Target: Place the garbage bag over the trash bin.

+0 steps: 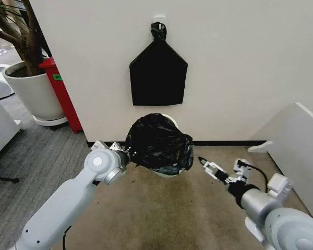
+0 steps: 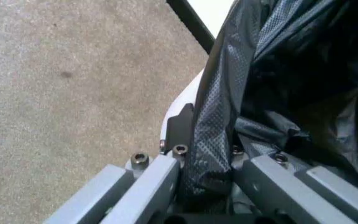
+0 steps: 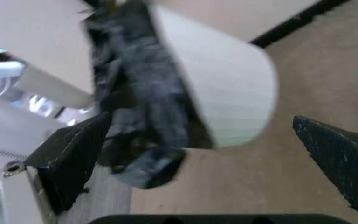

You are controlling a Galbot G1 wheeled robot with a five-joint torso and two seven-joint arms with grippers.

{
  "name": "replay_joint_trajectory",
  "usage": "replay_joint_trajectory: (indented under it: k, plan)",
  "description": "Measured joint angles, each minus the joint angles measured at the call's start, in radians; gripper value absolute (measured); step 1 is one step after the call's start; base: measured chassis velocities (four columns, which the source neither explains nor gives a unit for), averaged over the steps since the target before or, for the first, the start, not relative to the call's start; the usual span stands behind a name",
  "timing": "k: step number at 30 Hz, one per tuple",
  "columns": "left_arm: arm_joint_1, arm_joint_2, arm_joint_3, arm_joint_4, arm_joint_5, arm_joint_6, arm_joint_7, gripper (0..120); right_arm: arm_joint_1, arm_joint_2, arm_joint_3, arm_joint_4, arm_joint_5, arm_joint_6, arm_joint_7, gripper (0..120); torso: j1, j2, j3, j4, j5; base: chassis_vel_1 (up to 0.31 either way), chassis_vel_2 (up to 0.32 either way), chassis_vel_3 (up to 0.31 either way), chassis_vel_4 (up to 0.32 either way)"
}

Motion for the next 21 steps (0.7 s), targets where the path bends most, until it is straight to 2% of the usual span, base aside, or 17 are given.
replay_joint_trajectory:
  k: [6, 11, 15, 18, 21]
  plan:
    - [0.0, 0.0, 0.009, -0.006, 0.003, 0.0, 0.0, 0, 0.034, 0.0, -0.049, 0.004, 0.053, -0.01, 0.029, 100, 0.0, 0.0, 0.0, 0.0, -0.0001, 0.0, 0.0, 0.0, 0.0]
    - [-0.004, -0.003, 0.027, -0.018, 0.013, -0.006, -0.005, 0, 0.043, 0.01, -0.105, 0.004, -0.011, -0.008, -0.034, 100, 0.0, 0.0, 0.0, -0.0002, -0.0002, 0.0, 0.0, 0.0, 0.0]
    - [-0.006, -0.013, 0.042, -0.035, 0.021, -0.018, -0.019, 0, 0.053, 0.047, -0.202, -0.038, -0.153, 0.013, -0.061, 100, 0.0, 0.0, 0.0, -0.0002, -0.0002, 0.0, 0.0, 0.0, 0.0]
    - [-0.003, -0.011, 0.042, -0.048, 0.01, -0.019, -0.028, 0, 0.056, 0.054, -0.199, -0.086, -0.209, 0.024, -0.061, 100, 0.0, 0.0, 0.0, -0.0002, -0.0001, 0.0, 0.0, 0.0, 0.0]
    - [0.007, 0.005, 0.024, -0.059, -0.029, -0.009, -0.035, 0, 0.049, 0.039, -0.14, -0.151, -0.255, 0.033, -0.073, 100, 0.0, 0.0, 0.0, -0.0002, -0.0001, 0.0, 0.0, 0.0, 0.0]
